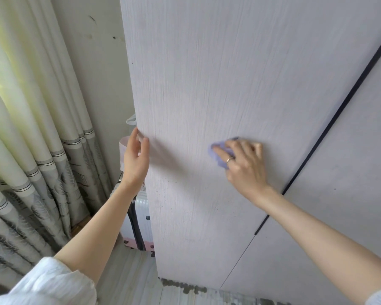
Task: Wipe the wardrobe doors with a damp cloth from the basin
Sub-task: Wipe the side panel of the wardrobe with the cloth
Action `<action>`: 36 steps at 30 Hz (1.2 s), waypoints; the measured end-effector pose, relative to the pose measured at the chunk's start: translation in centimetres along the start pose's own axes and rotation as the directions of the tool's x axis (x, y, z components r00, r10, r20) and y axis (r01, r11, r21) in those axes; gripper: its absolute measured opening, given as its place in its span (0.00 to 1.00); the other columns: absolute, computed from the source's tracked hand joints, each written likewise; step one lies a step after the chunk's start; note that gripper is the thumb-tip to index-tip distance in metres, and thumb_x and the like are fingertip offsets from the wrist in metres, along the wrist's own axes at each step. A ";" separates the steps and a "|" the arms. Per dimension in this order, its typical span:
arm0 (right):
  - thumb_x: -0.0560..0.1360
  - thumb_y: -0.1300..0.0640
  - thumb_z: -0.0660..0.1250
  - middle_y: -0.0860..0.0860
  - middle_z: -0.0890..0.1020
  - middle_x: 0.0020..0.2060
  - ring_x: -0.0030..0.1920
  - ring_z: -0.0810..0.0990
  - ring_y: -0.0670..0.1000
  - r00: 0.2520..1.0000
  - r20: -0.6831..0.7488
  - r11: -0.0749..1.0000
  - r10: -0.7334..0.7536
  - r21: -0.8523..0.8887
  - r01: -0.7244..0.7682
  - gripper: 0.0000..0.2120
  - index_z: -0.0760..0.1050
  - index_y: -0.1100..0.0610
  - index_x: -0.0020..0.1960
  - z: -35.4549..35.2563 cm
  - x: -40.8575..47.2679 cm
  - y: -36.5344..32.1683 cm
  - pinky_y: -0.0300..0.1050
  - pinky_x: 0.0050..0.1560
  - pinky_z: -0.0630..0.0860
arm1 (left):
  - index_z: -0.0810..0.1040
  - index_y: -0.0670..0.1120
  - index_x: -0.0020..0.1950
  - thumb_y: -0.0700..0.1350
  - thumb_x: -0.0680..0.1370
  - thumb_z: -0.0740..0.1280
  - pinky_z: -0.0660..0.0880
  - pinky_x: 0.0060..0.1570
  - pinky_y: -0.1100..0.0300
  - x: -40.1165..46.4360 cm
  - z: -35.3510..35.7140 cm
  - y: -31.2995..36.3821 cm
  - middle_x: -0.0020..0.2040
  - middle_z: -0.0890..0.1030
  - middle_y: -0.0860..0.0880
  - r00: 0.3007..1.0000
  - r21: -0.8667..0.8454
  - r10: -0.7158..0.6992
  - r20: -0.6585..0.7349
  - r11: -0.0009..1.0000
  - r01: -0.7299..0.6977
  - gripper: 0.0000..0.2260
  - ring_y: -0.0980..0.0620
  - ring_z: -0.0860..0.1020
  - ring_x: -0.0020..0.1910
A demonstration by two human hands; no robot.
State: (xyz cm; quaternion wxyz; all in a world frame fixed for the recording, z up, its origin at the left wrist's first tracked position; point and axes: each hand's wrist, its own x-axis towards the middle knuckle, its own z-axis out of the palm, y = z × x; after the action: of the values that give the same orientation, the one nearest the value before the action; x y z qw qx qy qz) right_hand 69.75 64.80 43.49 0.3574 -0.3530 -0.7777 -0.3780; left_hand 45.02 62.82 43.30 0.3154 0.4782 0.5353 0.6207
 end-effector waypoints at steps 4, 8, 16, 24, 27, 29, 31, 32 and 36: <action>0.71 0.69 0.61 0.55 0.80 0.43 0.47 0.74 0.56 1.000 0.013 0.999 0.015 -0.049 -0.014 0.17 0.82 0.56 0.52 -0.4 -3.0 1.0 0.49 0.41 0.62 | 0.61 0.51 0.74 0.46 0.81 0.61 0.66 0.57 0.68 0.0 0.4 -0.5 0.56 0.73 0.65 0.997 0.041 0.023 -0.072 0.999 -0.020 0.22 0.74 0.70 0.56; 0.64 0.70 0.69 0.52 0.79 0.38 0.40 0.76 0.54 0.963 0.257 0.992 -0.085 -0.066 0.106 0.16 0.82 0.55 0.48 -0.9 -7.4 0.9 0.47 0.37 0.67 | 0.61 0.48 0.74 0.47 0.78 0.65 0.64 0.65 0.59 0.4 1.0 -0.5 0.67 0.70 0.51 0.990 0.077 0.014 -0.139 0.997 -0.003 0.25 0.52 0.67 0.69; 0.58 0.70 0.69 0.55 0.77 0.44 0.43 0.69 0.53 0.937 0.050 0.938 0.346 -0.055 -0.344 0.21 0.79 0.57 0.50 -3.4 -3.2 4.4 0.48 0.42 0.59 | 0.61 0.49 0.73 0.48 0.78 0.66 0.63 0.66 0.56 0.8 2.4 -0.6 0.68 0.69 0.48 0.965 0.120 -0.021 -0.262 0.991 0.054 0.26 0.51 0.66 0.67; 0.54 0.76 0.72 0.53 0.76 0.34 0.33 0.75 0.54 0.924 0.344 0.985 0.165 -0.100 -0.139 0.19 0.79 0.58 0.39 -2.8 -11.3 3.2 0.47 0.38 0.62 | 0.60 0.52 0.74 0.50 0.78 0.66 0.63 0.67 0.50 1.1 2.6 -1.3 0.69 0.68 0.45 0.955 0.135 -0.036 -0.294 0.988 0.079 0.27 0.50 0.66 0.69; 0.55 0.75 0.71 0.54 0.76 0.35 0.34 0.76 0.55 0.932 0.273 0.971 0.238 -0.100 -0.218 0.19 0.80 0.59 0.42 -3.5 -9.6 3.9 0.47 0.38 0.59 | 0.60 0.53 0.74 0.50 0.78 0.66 0.63 0.67 0.50 1.1 2.8 -1.7 0.69 0.68 0.47 0.951 0.131 -0.034 -0.306 0.988 0.077 0.27 0.51 0.65 0.69; 0.58 0.73 0.70 0.55 0.78 0.40 0.39 0.75 0.55 0.936 0.143 0.944 0.323 -0.120 -0.307 0.18 0.80 0.59 0.45 -4.5 -7.4 5.2 0.47 0.40 0.59 | 0.60 0.52 0.74 0.50 0.78 0.65 0.62 0.68 0.52 1.1 2.8 -1.8 0.70 0.68 0.48 0.955 0.115 -0.023 -0.296 0.992 0.059 0.27 0.52 0.65 0.69; 0.59 0.72 0.69 0.55 0.79 0.43 0.43 0.71 0.53 0.915 0.024 0.907 0.404 -0.140 -0.397 0.18 0.80 0.59 0.47 -5.3 -5.8 6.6 0.47 0.41 0.59 | 0.60 0.52 0.74 0.50 0.78 0.65 0.62 0.68 0.54 1.1 2.8 -2.0 0.70 0.67 0.48 0.954 0.106 -0.019 -0.299 0.993 0.053 0.27 0.52 0.65 0.69; 0.59 0.72 0.69 0.55 0.79 0.44 0.44 0.70 0.53 0.902 -0.011 0.892 0.432 -0.140 -0.430 0.18 0.79 0.59 0.47 -5.5 -5.5 6.9 0.47 0.41 0.59 | 0.60 0.52 0.74 0.50 0.78 0.65 0.62 0.68 0.54 1.0 2.8 -2.1 0.70 0.67 0.48 0.953 0.105 -0.020 -0.301 0.993 0.054 0.27 0.52 0.65 0.70; 0.57 0.74 0.69 0.57 0.78 0.38 0.38 0.74 0.57 0.920 0.031 0.909 0.390 -0.169 -0.380 0.14 0.78 0.61 0.40 -4.6 -8.0 5.9 0.48 0.37 0.59 | 0.57 0.52 0.75 0.51 0.79 0.63 0.60 0.69 0.56 0.9 3.2 -2.2 0.73 0.65 0.48 0.957 0.098 -0.027 -0.287 0.994 0.057 0.27 0.53 0.62 0.72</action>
State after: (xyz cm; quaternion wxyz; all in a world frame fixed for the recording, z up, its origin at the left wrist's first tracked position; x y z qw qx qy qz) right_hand 79.88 61.45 40.94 0.3704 -0.5389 -0.6710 -0.3497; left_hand 47.39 65.27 41.27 0.2222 0.3882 0.6173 0.6472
